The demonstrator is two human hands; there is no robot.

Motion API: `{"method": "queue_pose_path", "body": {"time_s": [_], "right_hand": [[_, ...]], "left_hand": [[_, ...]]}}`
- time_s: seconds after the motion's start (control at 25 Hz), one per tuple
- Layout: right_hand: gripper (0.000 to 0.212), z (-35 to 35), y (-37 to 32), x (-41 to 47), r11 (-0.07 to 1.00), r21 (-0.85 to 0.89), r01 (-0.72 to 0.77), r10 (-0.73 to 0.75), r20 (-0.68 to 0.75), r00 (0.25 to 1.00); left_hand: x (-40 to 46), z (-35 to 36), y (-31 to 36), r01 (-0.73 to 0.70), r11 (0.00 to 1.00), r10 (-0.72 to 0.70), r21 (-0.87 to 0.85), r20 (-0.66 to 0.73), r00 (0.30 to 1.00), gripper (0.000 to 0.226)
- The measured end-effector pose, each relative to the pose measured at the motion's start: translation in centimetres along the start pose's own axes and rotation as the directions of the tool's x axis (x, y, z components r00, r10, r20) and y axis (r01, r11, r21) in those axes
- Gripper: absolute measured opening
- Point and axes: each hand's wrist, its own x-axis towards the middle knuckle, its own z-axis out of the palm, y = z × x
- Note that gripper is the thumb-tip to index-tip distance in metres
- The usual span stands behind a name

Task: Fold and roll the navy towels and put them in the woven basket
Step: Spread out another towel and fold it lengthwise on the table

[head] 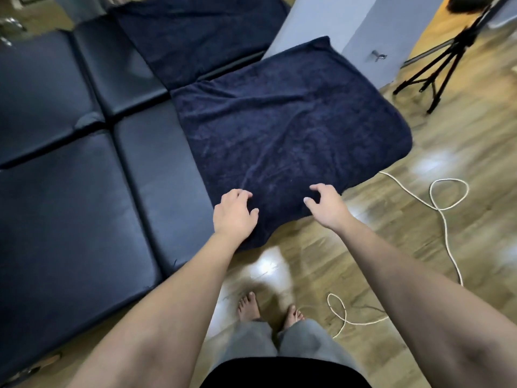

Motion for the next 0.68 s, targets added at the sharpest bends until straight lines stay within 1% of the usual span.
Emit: {"method": "queue_pose_path", "body": {"time_s": [0.04,0.12,0.2,0.28,0.36,0.4,0.48,0.56,0.6,0.68], "right_hand": [[0.051,-0.7,0.4,0.5,0.999,-0.050,0.015,-0.015,-0.006,1.000],[0.055,-1.8,1.0,2.0,0.991,-0.129,0.040,-0.043,-0.025,0.999],[0.059,-2.6,1.8,3.8,0.981,-0.187,0.056,-0.063,-0.031,0.997],[0.062,-2.8,2.9,5.5,0.952,-0.290,0.100,-0.105,-0.001,0.994],[0.061,-3.1,4.2,6.7,0.913,-0.384,0.139,-0.114,0.086,0.990],[0.058,-3.5,5.0,7.2,0.901,-0.406,0.157,-0.112,0.131,0.985],[0.049,-4.8,6.6,8.6,0.882,-0.424,0.206,-0.148,0.165,0.975],[0.044,-6.5,7.3,10.3,0.880,-0.427,0.207,-0.171,0.122,0.978],[0.044,-8.3,8.1,11.9,0.901,-0.400,0.167,-0.149,0.076,0.986],[0.047,-9.8,8.8,13.3,0.942,-0.328,0.069,-0.076,-0.008,0.997]], "left_hand": [[0.9,-0.2,1.3,-0.072,0.996,0.071,0.050,0.015,0.997,0.049],[2.8,0.2,4.1,-0.204,0.975,0.200,0.089,0.046,0.979,0.058],[4.4,1.3,6.2,-0.283,0.953,0.276,0.103,0.077,0.958,0.065],[5.3,3.1,7.0,-0.271,0.950,0.247,0.153,0.161,0.956,0.069],[5.6,4.8,7.2,-0.234,0.942,0.164,0.241,0.278,0.946,0.068],[5.6,5.5,7.5,-0.222,0.926,0.129,0.305,0.297,0.946,0.065],[6.6,5.8,9.2,-0.181,0.898,0.091,0.400,0.235,0.968,0.055],[8.8,5.0,11.7,-0.168,0.891,0.096,0.422,0.187,0.978,0.050],[10.9,5.1,14.0,-0.187,0.896,0.137,0.404,0.151,0.979,0.049],[12.9,4.9,16.5,-0.254,0.919,0.242,0.302,0.079,0.967,0.055]]}}
